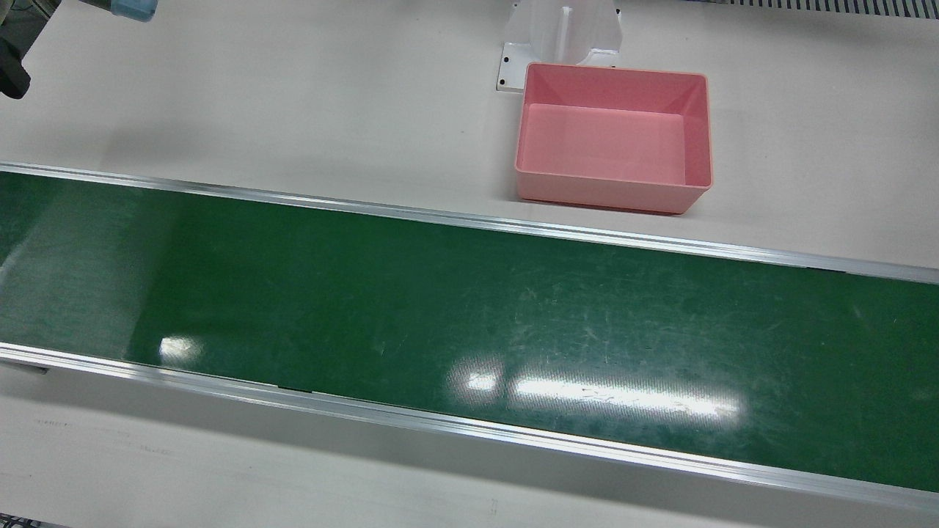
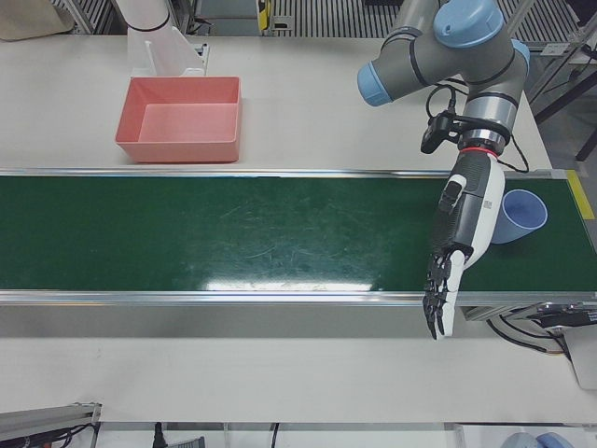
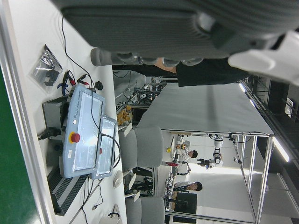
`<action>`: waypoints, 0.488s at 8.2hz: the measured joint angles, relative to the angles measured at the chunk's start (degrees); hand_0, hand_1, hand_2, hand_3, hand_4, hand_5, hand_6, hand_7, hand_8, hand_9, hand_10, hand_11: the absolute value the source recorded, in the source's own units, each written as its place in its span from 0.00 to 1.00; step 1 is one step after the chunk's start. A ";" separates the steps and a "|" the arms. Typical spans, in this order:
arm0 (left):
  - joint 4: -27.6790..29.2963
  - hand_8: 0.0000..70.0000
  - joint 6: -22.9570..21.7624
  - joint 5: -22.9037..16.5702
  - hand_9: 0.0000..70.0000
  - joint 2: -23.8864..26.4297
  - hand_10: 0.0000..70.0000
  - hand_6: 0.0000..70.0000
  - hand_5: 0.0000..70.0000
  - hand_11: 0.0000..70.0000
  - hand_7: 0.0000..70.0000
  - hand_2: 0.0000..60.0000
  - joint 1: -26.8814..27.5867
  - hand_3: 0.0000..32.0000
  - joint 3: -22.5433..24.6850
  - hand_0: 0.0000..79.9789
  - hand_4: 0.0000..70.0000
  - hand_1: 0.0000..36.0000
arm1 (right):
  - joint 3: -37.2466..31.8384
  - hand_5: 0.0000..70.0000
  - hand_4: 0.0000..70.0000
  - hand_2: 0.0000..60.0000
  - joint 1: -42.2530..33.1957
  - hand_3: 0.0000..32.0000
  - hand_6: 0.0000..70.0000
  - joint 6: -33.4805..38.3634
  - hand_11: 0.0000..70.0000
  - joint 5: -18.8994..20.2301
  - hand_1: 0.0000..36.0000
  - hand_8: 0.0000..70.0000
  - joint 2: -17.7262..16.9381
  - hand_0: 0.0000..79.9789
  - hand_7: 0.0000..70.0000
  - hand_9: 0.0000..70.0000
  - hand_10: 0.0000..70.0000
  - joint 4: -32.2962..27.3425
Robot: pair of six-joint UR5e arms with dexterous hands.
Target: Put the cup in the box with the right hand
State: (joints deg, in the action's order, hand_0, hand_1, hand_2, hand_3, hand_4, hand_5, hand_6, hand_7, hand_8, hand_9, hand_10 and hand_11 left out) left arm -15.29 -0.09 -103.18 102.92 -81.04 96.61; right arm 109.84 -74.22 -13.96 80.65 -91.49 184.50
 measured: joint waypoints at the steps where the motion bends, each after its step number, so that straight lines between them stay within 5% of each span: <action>1: 0.00 0.00 0.00 0.00 0.00 0.00 0.00 0.00 0.00 0.00 0.00 0.00 0.00 0.00 0.00 0.00 0.00 0.00 | -0.03 0.01 0.28 0.19 0.02 0.00 0.00 -0.16 0.00 0.17 0.33 0.00 0.00 0.57 0.00 0.00 0.00 0.04; 2: 0.00 0.00 0.00 0.00 0.00 0.00 0.00 0.00 0.00 0.00 0.00 0.00 0.00 0.00 -0.01 0.00 0.00 0.00 | -0.05 0.03 0.02 0.19 0.03 0.00 0.00 -0.26 0.00 0.31 0.39 0.00 -0.12 0.57 0.00 0.00 0.00 0.05; 3: 0.00 0.00 0.00 0.00 0.00 0.00 0.00 0.00 0.00 0.00 0.00 0.00 -0.02 0.00 -0.01 0.00 0.00 0.00 | -0.06 0.04 0.00 0.17 0.04 0.03 0.00 -0.32 0.00 0.41 0.39 0.00 -0.28 0.57 0.00 0.00 0.00 0.06; 4: 0.00 0.00 0.00 0.00 0.00 0.00 0.00 0.00 0.00 0.00 0.00 0.00 -0.02 0.00 -0.02 0.00 0.00 0.00 | -0.10 0.03 0.00 0.14 -0.02 0.68 0.00 -0.35 0.00 0.48 0.36 0.00 -0.37 0.56 0.00 0.00 0.00 0.06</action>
State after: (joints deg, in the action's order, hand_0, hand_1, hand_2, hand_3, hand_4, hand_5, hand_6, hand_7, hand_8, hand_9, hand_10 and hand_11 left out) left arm -15.29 -0.09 -103.18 102.92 -81.06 96.59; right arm 109.74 -74.24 -14.31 81.13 -91.87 184.57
